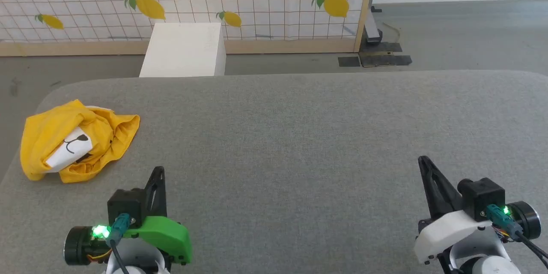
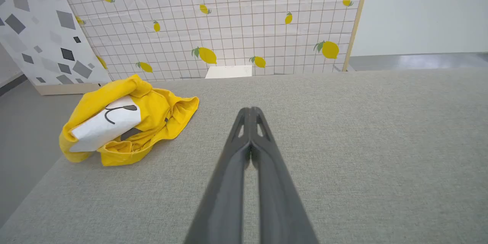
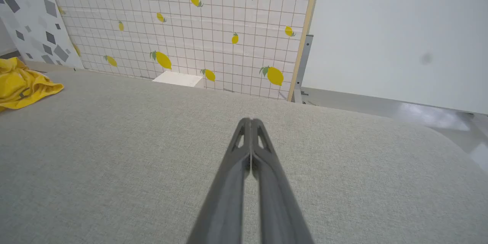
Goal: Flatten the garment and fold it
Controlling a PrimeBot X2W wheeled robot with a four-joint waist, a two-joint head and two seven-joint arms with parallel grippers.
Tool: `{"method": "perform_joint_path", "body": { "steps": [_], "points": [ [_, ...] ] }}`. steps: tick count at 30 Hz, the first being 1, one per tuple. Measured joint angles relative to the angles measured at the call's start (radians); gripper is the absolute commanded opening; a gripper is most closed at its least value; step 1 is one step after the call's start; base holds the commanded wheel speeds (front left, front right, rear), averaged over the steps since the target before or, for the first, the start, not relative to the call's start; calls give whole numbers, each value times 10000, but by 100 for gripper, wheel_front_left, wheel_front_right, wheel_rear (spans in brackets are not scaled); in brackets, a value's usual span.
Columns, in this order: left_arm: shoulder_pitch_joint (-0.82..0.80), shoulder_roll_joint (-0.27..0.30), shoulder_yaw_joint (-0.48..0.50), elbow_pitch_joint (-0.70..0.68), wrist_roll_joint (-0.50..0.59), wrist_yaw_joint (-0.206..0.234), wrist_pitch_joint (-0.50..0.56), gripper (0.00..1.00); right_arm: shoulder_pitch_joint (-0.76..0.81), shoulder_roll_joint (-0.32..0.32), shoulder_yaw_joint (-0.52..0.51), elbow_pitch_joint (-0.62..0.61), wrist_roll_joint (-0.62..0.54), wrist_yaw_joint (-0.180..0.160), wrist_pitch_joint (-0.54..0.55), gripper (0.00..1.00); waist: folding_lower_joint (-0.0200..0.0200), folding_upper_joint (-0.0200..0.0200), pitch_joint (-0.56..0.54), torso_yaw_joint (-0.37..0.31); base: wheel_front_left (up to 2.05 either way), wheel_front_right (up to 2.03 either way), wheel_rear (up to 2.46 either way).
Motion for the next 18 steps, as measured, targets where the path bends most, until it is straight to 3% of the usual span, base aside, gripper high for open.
{"method": "perform_joint_path", "body": {
  "steps": [9,10,18],
  "points": [
    [0,0,0,0,0,0,0,0,0,0,-2,0,0,0,0,0,0,0,0,0,0,0,0],
    [2,2,-2,-2,-2,-2,0,100,1,0,-2,2,-2,2,0,100,0,0,0,0,0,0,0],
    [12,2,-17,-4,-58,-6,-4,100,6,0,-19,15,-2,2,0,100,0,0,4,0,0,0,0]
  ]
}}
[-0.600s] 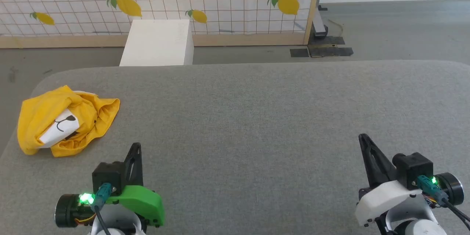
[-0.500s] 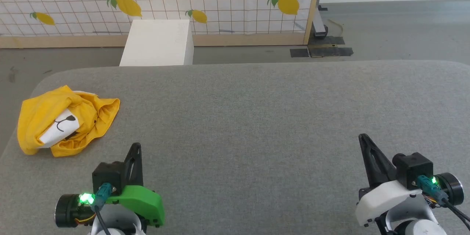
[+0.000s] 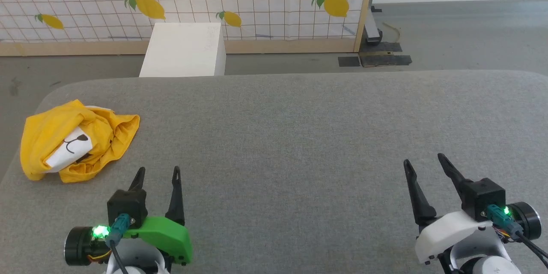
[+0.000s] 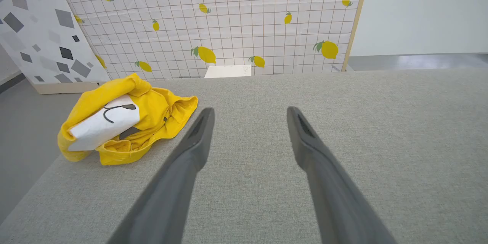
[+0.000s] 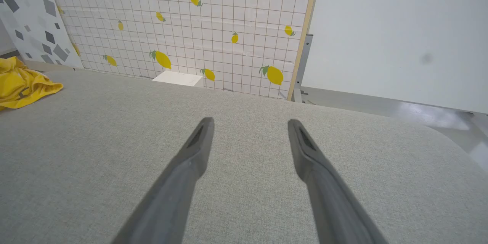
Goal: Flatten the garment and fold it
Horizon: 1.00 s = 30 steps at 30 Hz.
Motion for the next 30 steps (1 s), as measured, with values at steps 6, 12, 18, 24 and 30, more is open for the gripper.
{"method": "perform_joint_path", "body": {
  "steps": [6,12,18,24,30],
  "points": [
    [16,0,21,-29,-21,-10,-71,100,0,0,-104,42,117,0,-90,100,0,0,7,7,0,0,0],
    [30,0,61,-75,-27,-25,-196,100,1,0,-251,86,247,0,-201,100,0,0,14,14,0,0,0],
    [44,0,111,-119,-90,-65,-345,100,1,0,-439,142,355,0,-330,100,0,0,10,21,0,0,0],
    [59,0,171,-142,-94,-65,-453,100,1,0,-629,217,453,0,-454,100,0,0,-7,47,0,0,0],
    [154,0,221,-173,-96,-96,-570,100,1,0,-765,288,589,0,-556,100,0,0,-27,117,0,0,0]
  ]
}}
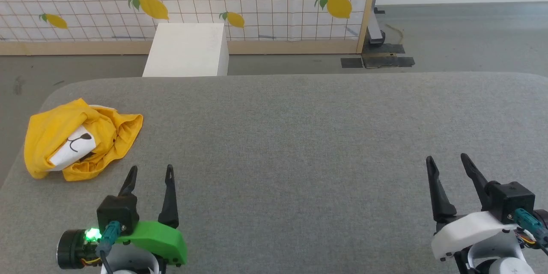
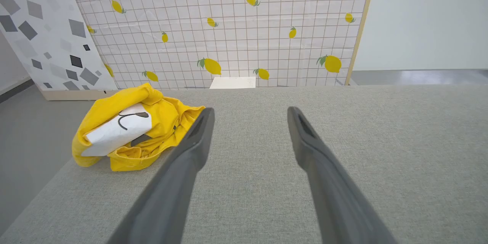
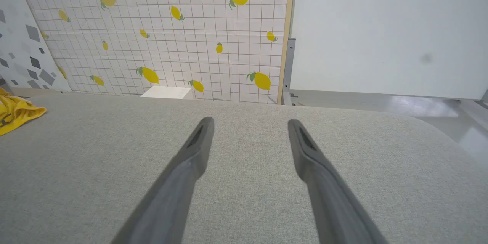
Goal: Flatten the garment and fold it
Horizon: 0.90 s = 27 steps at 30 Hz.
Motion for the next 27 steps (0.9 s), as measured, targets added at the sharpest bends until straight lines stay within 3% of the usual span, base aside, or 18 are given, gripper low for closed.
{"method": "perform_joint_path", "body": {
  "steps": [27],
  "points": [
    [134,0,343,-144,-165,-2,-560,100,17,0,-196,263,265,0,-585,100,0,0,-30,909,0,0,0]
  ]
}}
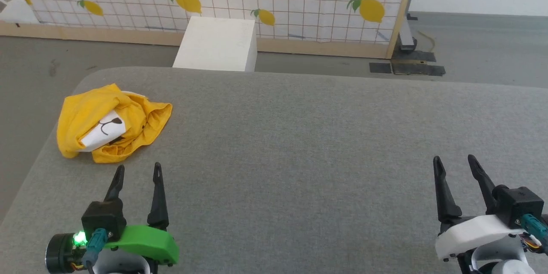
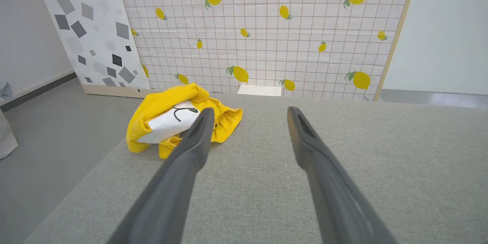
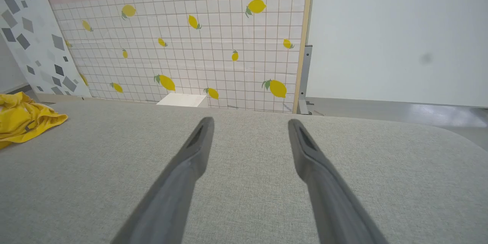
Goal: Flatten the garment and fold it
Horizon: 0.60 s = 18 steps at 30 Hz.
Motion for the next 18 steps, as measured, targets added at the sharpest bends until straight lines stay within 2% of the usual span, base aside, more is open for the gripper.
{"method": "perform_joint_path", "body": {
  "steps": [18],
  "points": [
    [109,0,215,-6,-96,-12,-366,100,17,0,12,326,121,-2,-364,100,0,0,2,1195,0,0,0]
  ]
}}
